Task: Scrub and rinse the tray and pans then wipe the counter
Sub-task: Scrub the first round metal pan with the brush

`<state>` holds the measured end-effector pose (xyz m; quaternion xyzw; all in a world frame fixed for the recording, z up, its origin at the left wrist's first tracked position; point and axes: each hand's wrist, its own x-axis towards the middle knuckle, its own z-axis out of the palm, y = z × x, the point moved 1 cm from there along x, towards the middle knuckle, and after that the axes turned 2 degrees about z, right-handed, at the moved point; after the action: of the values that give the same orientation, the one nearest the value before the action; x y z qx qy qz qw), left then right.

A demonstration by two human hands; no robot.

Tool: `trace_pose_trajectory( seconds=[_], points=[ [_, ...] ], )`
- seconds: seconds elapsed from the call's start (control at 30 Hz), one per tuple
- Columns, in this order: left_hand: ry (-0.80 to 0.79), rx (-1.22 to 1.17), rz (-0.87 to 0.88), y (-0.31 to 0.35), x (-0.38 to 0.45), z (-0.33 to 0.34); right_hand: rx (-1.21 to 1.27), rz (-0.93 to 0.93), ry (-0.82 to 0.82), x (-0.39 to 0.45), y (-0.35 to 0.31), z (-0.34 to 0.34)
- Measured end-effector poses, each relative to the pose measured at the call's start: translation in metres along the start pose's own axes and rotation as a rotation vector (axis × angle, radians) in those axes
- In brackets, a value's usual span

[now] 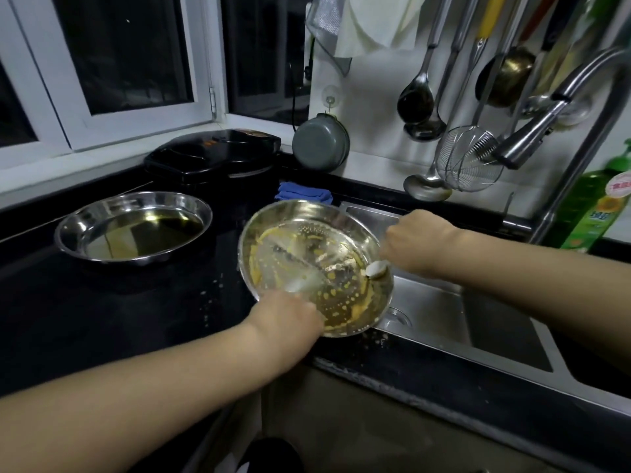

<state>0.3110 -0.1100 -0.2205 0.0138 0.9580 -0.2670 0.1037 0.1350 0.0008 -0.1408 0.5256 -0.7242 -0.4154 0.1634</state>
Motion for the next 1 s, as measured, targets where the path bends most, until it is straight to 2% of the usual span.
trace_pose_trajectory(
  seconds=[0.13,0.23,0.3,0.4,0.53,0.6,0.73,0.77,0.83,0.9,1.0],
  points=[
    [-0.002,0.14,-0.016,0.007,-0.001,-0.013,0.066,0.055,-0.104,-0.006,0.004,-0.008],
    [-0.024,0.19,0.029,0.011,-0.001,-0.018,-0.04,0.197,0.009,0.0,0.014,-0.011],
    [-0.021,0.212,0.035,0.011,0.0,-0.018,-0.05,0.202,0.031,-0.003,0.015,-0.008],
    [-0.025,0.225,0.025,0.01,0.002,-0.013,0.055,0.119,-0.088,-0.02,0.0,-0.004],
    [-0.012,0.256,0.004,0.016,0.003,-0.009,0.34,-0.015,-0.292,-0.032,-0.021,-0.016],
    [-0.029,0.234,0.011,0.018,0.004,-0.005,0.374,-0.051,-0.377,-0.031,-0.017,-0.02],
    [-0.025,0.216,0.014,0.019,0.003,-0.005,0.211,0.23,-0.175,-0.028,0.004,-0.016],
    [-0.027,0.221,0.023,0.019,0.003,-0.006,0.173,0.244,-0.162,-0.029,0.006,-0.017],
    [-0.028,0.228,0.032,0.018,0.004,-0.006,0.206,0.192,-0.221,-0.034,0.001,-0.021],
    [-0.031,0.219,0.032,0.018,0.004,-0.005,0.372,0.067,-0.312,-0.04,-0.012,-0.028],
    [-0.031,0.174,0.022,0.02,0.005,-0.001,0.494,-0.078,-0.342,-0.047,-0.029,-0.031]
  ],
)
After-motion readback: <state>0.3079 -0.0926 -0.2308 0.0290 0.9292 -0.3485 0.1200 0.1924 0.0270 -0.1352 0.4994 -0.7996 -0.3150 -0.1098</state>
